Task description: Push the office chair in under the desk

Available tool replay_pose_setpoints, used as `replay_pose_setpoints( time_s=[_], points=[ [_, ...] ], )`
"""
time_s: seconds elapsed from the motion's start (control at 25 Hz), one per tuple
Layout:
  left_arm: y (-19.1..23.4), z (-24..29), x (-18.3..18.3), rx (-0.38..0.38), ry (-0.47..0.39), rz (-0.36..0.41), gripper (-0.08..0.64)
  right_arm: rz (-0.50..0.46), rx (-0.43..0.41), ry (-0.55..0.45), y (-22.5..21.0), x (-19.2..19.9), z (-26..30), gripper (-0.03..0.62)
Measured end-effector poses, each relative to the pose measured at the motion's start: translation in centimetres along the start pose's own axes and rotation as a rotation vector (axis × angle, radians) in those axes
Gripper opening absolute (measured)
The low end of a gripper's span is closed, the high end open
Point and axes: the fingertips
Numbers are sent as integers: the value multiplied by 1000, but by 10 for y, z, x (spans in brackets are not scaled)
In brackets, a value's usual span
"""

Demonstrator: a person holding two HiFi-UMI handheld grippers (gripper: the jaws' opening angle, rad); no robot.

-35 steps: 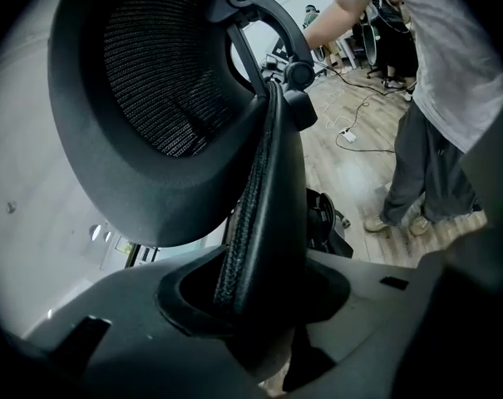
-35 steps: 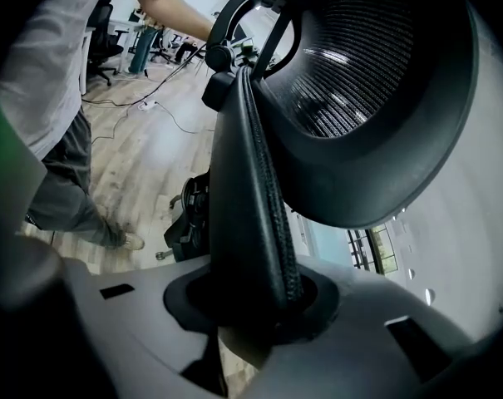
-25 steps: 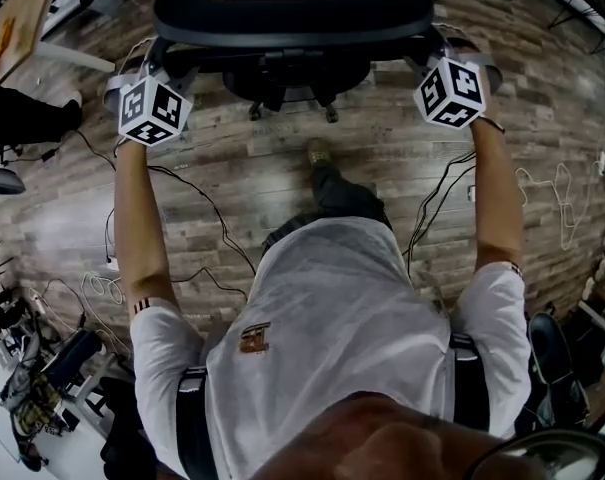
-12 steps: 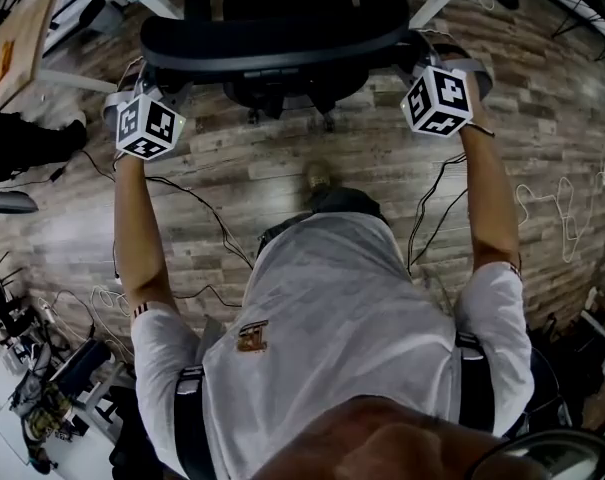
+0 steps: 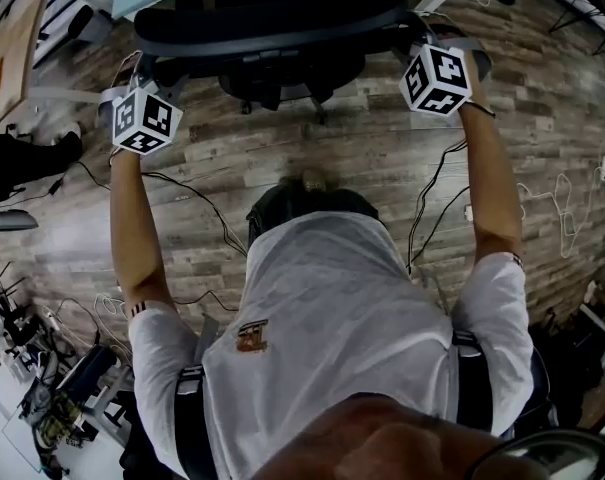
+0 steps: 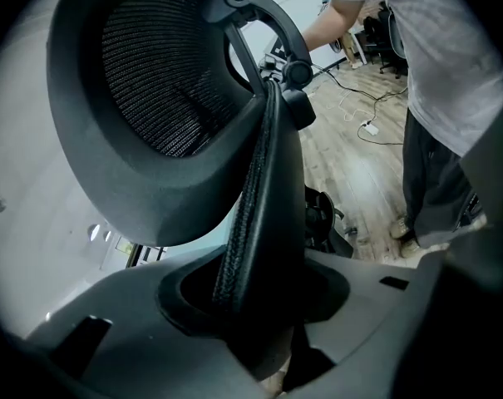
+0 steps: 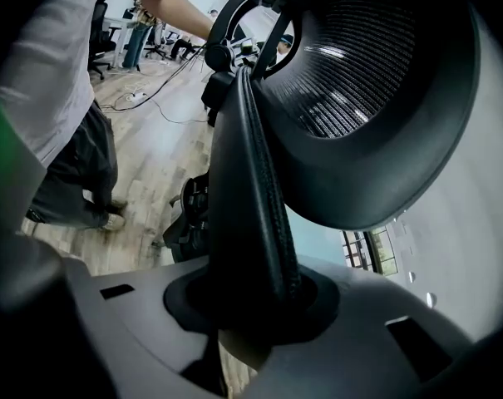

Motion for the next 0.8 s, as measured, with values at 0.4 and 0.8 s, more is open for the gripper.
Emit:
replay_pose_setpoints(
  time_s=[0.4, 0.8],
  points=[
    [38, 46, -5, -11, 0, -4, 179, -1, -2, 22, -49, 27, 39, 118],
    [82, 87, 6, 1, -12, 10, 178, 23, 13, 51, -92, 37, 75, 118]
  ],
)
Point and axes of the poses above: the fingertips, and each gripper's own axes: z forward along the fingers, y to its left, x out of its underside, and after that the axes turned 3 degrees about z, right-handed
